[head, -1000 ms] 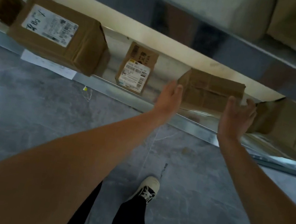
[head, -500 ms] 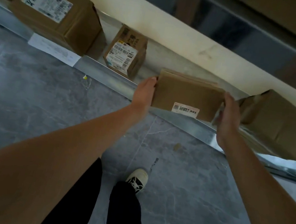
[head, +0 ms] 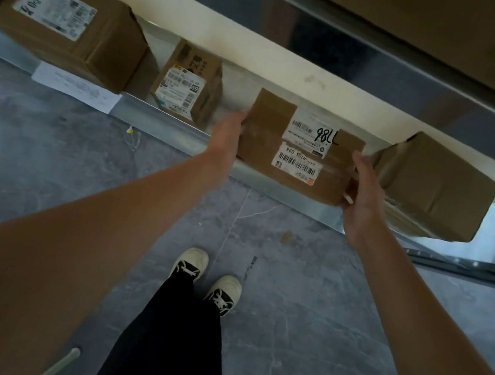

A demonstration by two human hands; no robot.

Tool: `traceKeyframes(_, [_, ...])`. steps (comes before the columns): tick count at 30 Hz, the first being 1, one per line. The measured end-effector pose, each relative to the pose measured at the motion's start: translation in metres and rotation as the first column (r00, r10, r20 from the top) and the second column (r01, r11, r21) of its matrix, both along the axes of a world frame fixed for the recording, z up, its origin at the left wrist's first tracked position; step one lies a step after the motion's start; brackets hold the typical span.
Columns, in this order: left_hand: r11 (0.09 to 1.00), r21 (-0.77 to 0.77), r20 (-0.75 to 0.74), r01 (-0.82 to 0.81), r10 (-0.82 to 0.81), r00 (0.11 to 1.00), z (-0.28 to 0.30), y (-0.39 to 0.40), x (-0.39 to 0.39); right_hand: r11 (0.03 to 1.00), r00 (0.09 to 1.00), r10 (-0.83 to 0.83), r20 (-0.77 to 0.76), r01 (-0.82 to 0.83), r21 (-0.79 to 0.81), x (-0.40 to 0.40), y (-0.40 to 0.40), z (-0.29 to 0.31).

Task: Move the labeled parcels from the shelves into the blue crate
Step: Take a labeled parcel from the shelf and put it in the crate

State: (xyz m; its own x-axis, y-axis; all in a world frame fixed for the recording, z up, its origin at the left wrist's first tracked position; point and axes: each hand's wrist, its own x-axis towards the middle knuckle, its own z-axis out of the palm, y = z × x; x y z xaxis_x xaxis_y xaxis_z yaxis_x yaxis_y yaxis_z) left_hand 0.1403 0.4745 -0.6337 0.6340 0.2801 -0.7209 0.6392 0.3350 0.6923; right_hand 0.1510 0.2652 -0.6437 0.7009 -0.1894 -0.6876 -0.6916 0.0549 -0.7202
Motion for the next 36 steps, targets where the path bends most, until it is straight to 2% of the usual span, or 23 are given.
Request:
traceKeyframes(5, [0.992, 0.096, 0.019, 0.088, -0.090, 0.996, -0.009, -0.002, 0.001, 0.999, 0.996, 0.037, -0.078, -0.039, -0.024, 0.000, 0.008, -0.003])
traceKeyframes(10, [0.963, 0.261, 0.008, 0.066, -0.071, 0.997, -0.021, 0.007, 0.012, 0.996, 0.991, 0.085, -0.104, -0.089, -0.030, 0.006, 0.029, -0.016])
traceKeyframes(12, [0.936, 0.331, 0.037, 0.115, -0.135, 0.990, -0.032, 0.015, 0.016, 0.993, 0.989, 0.106, -0.099, -0.111, -0.042, 0.011, 0.033, -0.024])
traceKeyframes(14, [0.905, 0.382, 0.063, 0.186, -0.226, 0.972, -0.042, 0.025, 0.018, 0.977, 0.975, 0.191, -0.109, -0.200, -0.076, 0.017, 0.038, -0.033])
traceKeyframes(17, [0.839, 0.451, 0.031, 0.304, -0.355, 0.934, -0.051, 0.039, 0.021, 0.939, 0.953, 0.282, -0.112, -0.298, -0.171, 0.027, 0.046, -0.047])
traceKeyframes(19, [0.780, 0.502, -0.008, 0.373, -0.427, 0.904, -0.055, 0.045, 0.020, 0.929, 0.953, 0.290, -0.090, -0.303, -0.214, 0.031, 0.054, -0.054])
traceKeyframes(24, [0.742, 0.522, 0.009, 0.421, -0.498, 0.867, -0.057, 0.047, 0.011, 0.924, 0.970, 0.238, -0.041, -0.239, -0.299, 0.023, 0.062, -0.062])
traceKeyframes(25, [0.689, 0.585, -0.037, 0.429, -0.505, 0.862, -0.057, 0.044, 0.007, 0.919, 0.974, 0.226, -0.031, -0.223, -0.326, 0.018, 0.061, -0.063])
traceKeyframes(26, [0.587, 0.674, -0.117, 0.449, -0.515, 0.849, -0.058, 0.039, 0.000, 0.914, 0.978, 0.207, -0.016, -0.199, -0.354, 0.012, 0.059, -0.063])
traceKeyframes(28, [0.299, 0.829, -0.250, 0.472, -0.557, 0.792, -0.054, 0.024, -0.013, 0.899, 0.988, 0.151, 0.032, -0.124, -0.419, 0.001, 0.051, -0.056])
traceKeyframes(29, [0.186, 0.862, -0.275, 0.472, -0.611, 0.742, -0.051, 0.013, -0.016, 0.885, 0.991, 0.117, 0.060, -0.076, -0.459, -0.003, 0.045, -0.049])
traceKeyframes(30, [0.115, 0.868, -0.287, 0.484, -0.677, 0.677, -0.045, 0.000, -0.018, 0.867, 0.992, 0.082, 0.091, -0.026, -0.497, -0.005, 0.036, -0.043])
traceKeyframes(31, [0.093, 0.858, -0.279, 0.506, -0.742, 0.609, -0.043, -0.016, -0.018, 0.843, 0.989, 0.059, 0.134, 0.023, -0.537, -0.007, 0.025, -0.036])
traceKeyframes(32, [0.112, 0.836, -0.246, 0.538, -0.799, 0.549, -0.039, -0.034, -0.016, 0.813, 0.982, 0.059, 0.181, 0.058, -0.580, -0.009, 0.012, -0.029])
traceKeyframes(33, [0.182, 0.795, -0.184, 0.578, -0.836, 0.517, -0.035, -0.053, -0.014, 0.776, 0.971, 0.075, 0.228, 0.087, -0.625, -0.011, -0.002, -0.023])
traceKeyframes(34, [0.289, 0.725, -0.111, 0.625, -0.847, 0.520, -0.030, -0.074, -0.010, 0.741, 0.961, 0.091, 0.263, 0.111, -0.663, -0.011, -0.019, -0.018])
traceKeyframes(36, [0.483, 0.544, -0.017, 0.685, -0.811, 0.585, -0.020, -0.115, -0.003, 0.686, 0.956, 0.105, 0.276, 0.131, -0.715, -0.010, -0.057, -0.014])
